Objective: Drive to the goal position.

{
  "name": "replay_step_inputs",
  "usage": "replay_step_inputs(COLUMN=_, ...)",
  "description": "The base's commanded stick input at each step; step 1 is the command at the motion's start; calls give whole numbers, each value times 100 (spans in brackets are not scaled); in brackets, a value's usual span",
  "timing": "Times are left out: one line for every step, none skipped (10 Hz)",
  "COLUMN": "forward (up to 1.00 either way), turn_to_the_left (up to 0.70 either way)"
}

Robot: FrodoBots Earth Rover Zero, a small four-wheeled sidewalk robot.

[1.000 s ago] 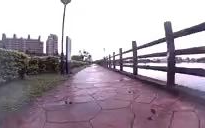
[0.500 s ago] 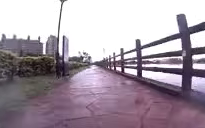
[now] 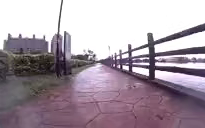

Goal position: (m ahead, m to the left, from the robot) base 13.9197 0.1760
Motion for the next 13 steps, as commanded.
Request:
replay_step_inputs(forward=100, turn_to_the_left=-1)
replay_step_inputs(forward=100, turn_to_the_left=-1)
replay_step_inputs(forward=100, turn_to_the_left=-1)
replay_step_inputs(forward=100, turn_to_the_left=-1)
replay_step_inputs(forward=100, turn_to_the_left=-1)
replay_step_inputs(forward=100, turn_to_the_left=-1)
replay_step_inputs(forward=100, turn_to_the_left=-1)
replay_step_inputs(forward=100, turn_to_the_left=-1)
replay_step_inputs(forward=100, turn_to_the_left=-1)
replay_step_inputs(forward=100, turn_to_the_left=-1)
replay_step_inputs(forward=100, turn_to_the_left=-1)
replay_step_inputs(forward=100, turn_to_the_left=1)
replay_step_inputs(forward=100, turn_to_the_left=34)
